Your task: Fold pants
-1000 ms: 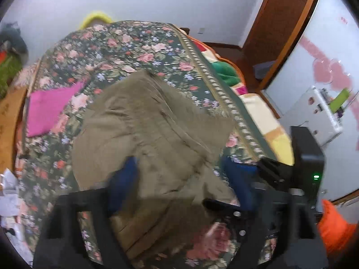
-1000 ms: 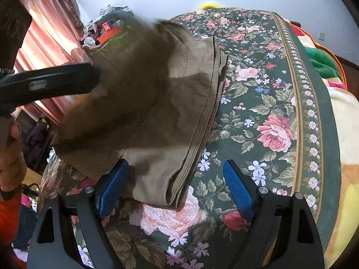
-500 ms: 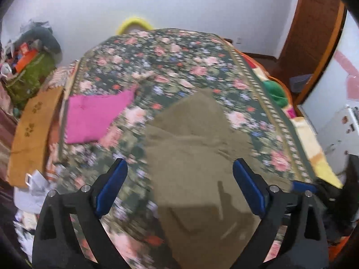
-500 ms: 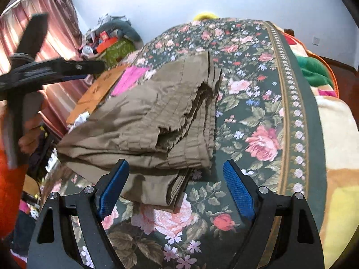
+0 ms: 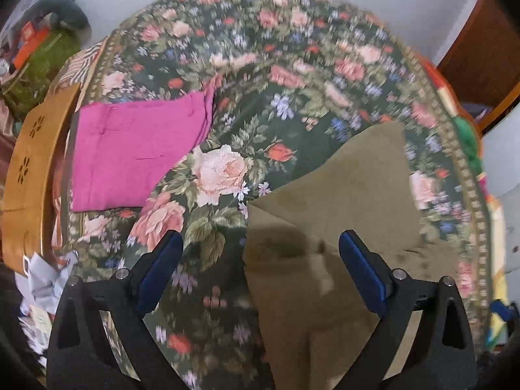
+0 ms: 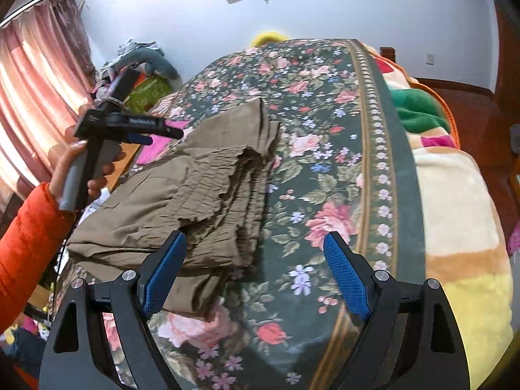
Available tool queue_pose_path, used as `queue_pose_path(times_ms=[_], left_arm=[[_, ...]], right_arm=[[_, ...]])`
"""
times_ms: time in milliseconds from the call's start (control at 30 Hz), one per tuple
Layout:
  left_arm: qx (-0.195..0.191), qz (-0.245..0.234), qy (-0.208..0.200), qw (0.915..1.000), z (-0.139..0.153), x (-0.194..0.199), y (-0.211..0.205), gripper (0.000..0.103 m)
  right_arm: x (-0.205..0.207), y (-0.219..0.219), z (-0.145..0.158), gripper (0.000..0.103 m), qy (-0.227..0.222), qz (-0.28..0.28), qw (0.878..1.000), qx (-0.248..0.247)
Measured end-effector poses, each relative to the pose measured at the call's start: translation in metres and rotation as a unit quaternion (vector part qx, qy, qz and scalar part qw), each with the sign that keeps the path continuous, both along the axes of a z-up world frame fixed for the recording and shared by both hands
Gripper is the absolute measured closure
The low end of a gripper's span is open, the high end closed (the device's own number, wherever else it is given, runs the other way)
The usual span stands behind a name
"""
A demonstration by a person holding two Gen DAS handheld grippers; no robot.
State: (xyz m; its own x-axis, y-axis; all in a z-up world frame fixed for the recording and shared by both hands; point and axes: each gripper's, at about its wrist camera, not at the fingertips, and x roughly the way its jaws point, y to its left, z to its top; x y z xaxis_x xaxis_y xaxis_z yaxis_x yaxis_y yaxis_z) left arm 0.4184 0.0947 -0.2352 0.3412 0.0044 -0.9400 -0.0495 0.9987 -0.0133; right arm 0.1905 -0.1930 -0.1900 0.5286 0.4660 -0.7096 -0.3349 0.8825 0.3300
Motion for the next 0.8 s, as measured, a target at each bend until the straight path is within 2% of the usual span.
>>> queue_pose_path(times_ms=[100,167,233,467,800], left_arm=[[0.035,-0.023,0.035,0.9985,-0.028,0.007,-0.009,0.006],[0.067,-0.046,0.053,0.9953,-0.045,0.005,-0.015,0.002],[0.088,-0.058,0.036,0.9938,-0.046,-0.004,-0.016,0.000],[0.098,-0.053,0.036,0.9932,-0.040,-0.042,-0.004,0.000],[0.070,-0.025,0.022,0.9970,-0.009,-0.143,0.008,0.000]], right_arm=[[0.002,-0.004,0.000,0.019,0.002,-0.007,1.000,-0.001],[0.002,-0.005,0.001,0.019,0.001,-0.010,1.000,-0.001],[0.001,-0.006,0.003,0.019,-0.001,-0.011,1.000,-0.002],[-0.009,-0.008,0.011,0.019,-0.010,-0.009,1.000,0.003],[-0.024,-0.004,0.013,0.019,-0.011,0.005,1.000,-0.009]])
